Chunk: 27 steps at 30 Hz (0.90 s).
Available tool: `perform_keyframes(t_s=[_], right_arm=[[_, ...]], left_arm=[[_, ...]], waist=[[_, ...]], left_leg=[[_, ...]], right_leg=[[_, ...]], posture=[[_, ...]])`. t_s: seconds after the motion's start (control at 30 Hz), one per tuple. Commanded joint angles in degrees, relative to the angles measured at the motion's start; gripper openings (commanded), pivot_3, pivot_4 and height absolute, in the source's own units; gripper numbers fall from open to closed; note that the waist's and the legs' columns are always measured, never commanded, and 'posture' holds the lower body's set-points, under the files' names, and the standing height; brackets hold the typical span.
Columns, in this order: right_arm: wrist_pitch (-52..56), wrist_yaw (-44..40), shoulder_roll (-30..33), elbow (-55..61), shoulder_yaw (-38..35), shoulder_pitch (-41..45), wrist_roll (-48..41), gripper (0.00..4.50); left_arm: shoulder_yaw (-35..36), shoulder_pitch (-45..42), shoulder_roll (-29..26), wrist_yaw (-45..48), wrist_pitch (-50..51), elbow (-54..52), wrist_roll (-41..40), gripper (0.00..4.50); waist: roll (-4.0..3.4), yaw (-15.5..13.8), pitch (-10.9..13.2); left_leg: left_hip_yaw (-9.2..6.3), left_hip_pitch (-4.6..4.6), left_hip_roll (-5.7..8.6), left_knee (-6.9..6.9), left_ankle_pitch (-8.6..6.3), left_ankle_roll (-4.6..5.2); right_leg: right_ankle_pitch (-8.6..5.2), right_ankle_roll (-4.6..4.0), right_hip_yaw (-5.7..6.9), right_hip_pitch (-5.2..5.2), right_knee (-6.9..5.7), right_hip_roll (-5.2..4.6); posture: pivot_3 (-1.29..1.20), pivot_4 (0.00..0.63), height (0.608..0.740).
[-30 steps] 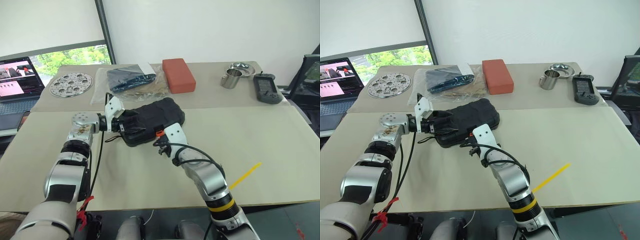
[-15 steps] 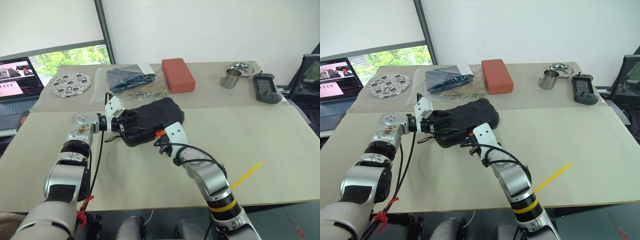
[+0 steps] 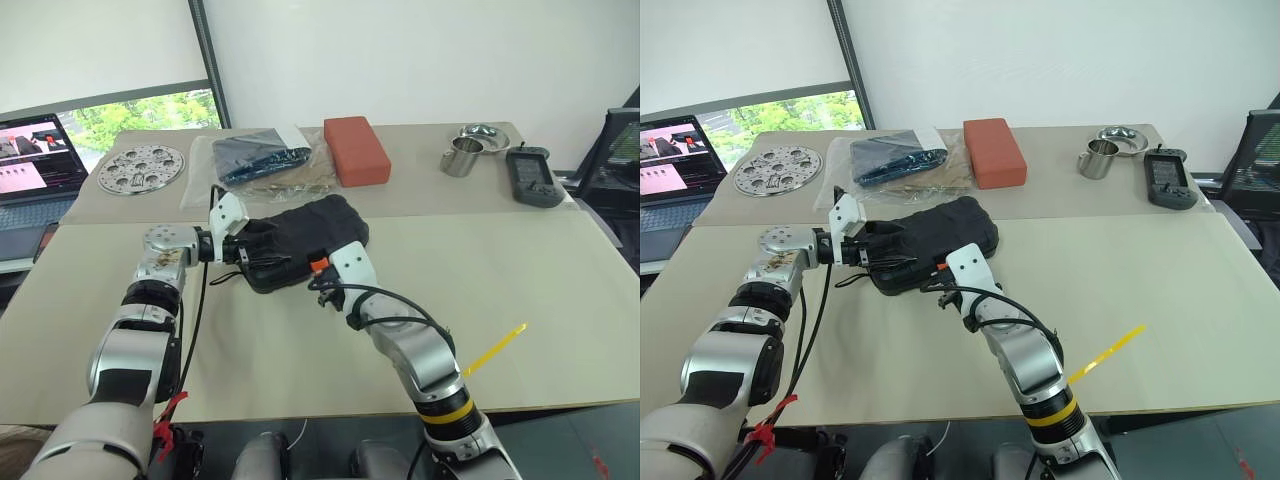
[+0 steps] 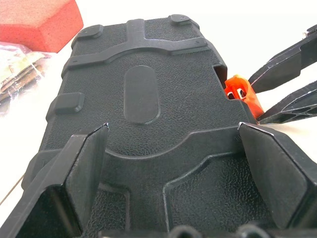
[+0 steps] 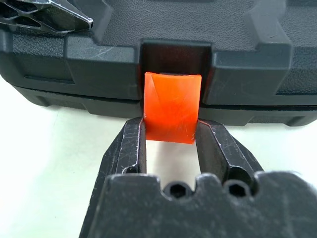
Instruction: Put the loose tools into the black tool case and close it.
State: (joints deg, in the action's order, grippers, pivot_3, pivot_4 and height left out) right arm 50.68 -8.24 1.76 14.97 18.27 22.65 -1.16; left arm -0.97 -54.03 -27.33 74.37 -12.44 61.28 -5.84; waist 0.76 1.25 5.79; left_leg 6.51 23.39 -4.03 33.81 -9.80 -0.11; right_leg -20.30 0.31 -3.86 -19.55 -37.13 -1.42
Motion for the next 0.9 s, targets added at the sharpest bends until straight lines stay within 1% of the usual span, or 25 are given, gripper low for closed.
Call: perform_keyframes(t_s=[0.03,0.1,0.13,0.17,0.27,0.5,0.57,0.6,0.83,0.87,0.9], right_arm=[[-3.0,-0.3,-1.0,2.1,-0.9,2.8,-0.1,1.17],[-2.8,-0.7,-1.1,2.0,-1.1,2.7,-0.5,1.17],[-2.7,-0.9,-1.2,2.0,-1.3,2.6,-0.9,2.17],[-2.6,-1.1,-1.2,2.3,-1.4,2.4,-1.1,2.3],[-2.2,-2.4,-0.5,3.6,-2.0,1.9,-1.7,3.31],[3.3,-6.6,3.7,11.0,-4.3,0.1,-4.9,3.31],[5.0,-7.7,4.4,12.8,-4.4,-0.1,-6.2,2.81],[5.6,-7.9,4.6,13.2,-4.3,-0.1,-6.6,2.7],[5.0,-8.1,6.0,9.7,-2.6,-1.0,-5.7,0.26],[4.6,-8.1,6.1,9.0,-2.5,-0.9,-5.6,0.05],[4.2,-8.0,6.1,8.5,-2.4,-0.8,-5.5,0.05]], left_arm=[[-0.2,-0.2,-0.2,-0.4,-0.9,-0.1,1.0,4.5],[-0.2,-0.1,-0.2,-0.4,-0.9,-0.1,0.9,4.5],[-0.2,-0.1,-0.2,-0.5,-0.8,-0.1,0.9,4.5],[-0.1,-0.1,-0.2,-0.4,-0.8,-0.2,0.9,4.5],[-0.1,0.0,-0.2,-0.5,-0.7,-0.2,0.8,4.5],[0.0,0.1,-0.3,-0.6,-0.6,-0.3,0.7,4.5],[0.0,0.1,-0.2,-0.7,-0.6,-0.3,0.7,4.5],[0.0,0.1,-0.2,-0.7,-0.6,-0.2,0.7,4.5],[0.0,0.2,-0.2,-0.9,-0.6,-0.4,0.7,4.5],[0.0,0.2,-0.3,-0.9,-0.6,-0.4,0.7,4.5],[0.0,0.3,-0.4,-0.8,-0.6,-0.5,0.7,4.5]], waist=[[0.0,0.0,0.0],[0.0,0.0,0.0],[0.0,0.0,0.0],[0.0,0.0,0.0],[0.0,0.0,0.0],[0.0,-0.2,0.0],[0.0,-0.2,0.0],[0.0,-0.2,0.0],[0.0,-0.2,0.0],[0.0,-0.2,0.0],[0.01,-0.2,0.0]], left_leg=[[0.0,0.0,0.0,0.0,0.0,0.0],[0.0,0.0,0.0,0.0,0.0,0.0],[0.0,0.0,0.0,0.0,0.0,0.0],[0.0,0.0,0.0,0.0,0.0,0.0],[0.0,-0.02,0.0,0.0,0.0,0.0],[-0.01,0.01,0.0,0.01,0.0,0.0],[-0.01,0.0,-0.01,0.01,0.0,0.0],[-0.01,0.0,0.0,0.0,0.0,0.0],[0.0,0.0,0.02,0.01,0.0,0.0],[0.0,0.0,0.02,0.01,0.0,0.01],[0.0,0.0,0.02,0.01,0.0,0.0]], right_leg=[[0.0,0.0,0.0,0.0,0.0,0.0],[0.0,0.0,0.0,0.0,0.0,0.0],[0.0,0.0,0.0,0.0,0.0,0.0],[0.0,0.0,0.0,0.0,0.0,0.0],[0.0,0.0,0.0,0.0,-0.01,0.0],[0.0,0.0,0.0,0.01,0.0,-0.03],[0.0,0.0,0.0,0.02,0.0,-0.03],[0.0,0.0,0.0,0.02,0.0,-0.02],[0.0,0.0,0.0,0.01,0.0,-0.01],[0.0,0.0,0.0,0.01,0.0,-0.01],[0.0,0.0,0.0,0.01,0.0,-0.01]], posture=[[0.0,0.15,0.74],[0.0,0.15,0.74],[0.0,0.15,0.74],[0.0,0.15,0.74],[0.0,0.15,0.74],[0.0,0.15,0.74],[0.0,0.15,0.74],[0.0,0.15,0.74],[0.0,0.15,0.74],[0.0,0.15,0.74],[0.0,0.15,0.74]])
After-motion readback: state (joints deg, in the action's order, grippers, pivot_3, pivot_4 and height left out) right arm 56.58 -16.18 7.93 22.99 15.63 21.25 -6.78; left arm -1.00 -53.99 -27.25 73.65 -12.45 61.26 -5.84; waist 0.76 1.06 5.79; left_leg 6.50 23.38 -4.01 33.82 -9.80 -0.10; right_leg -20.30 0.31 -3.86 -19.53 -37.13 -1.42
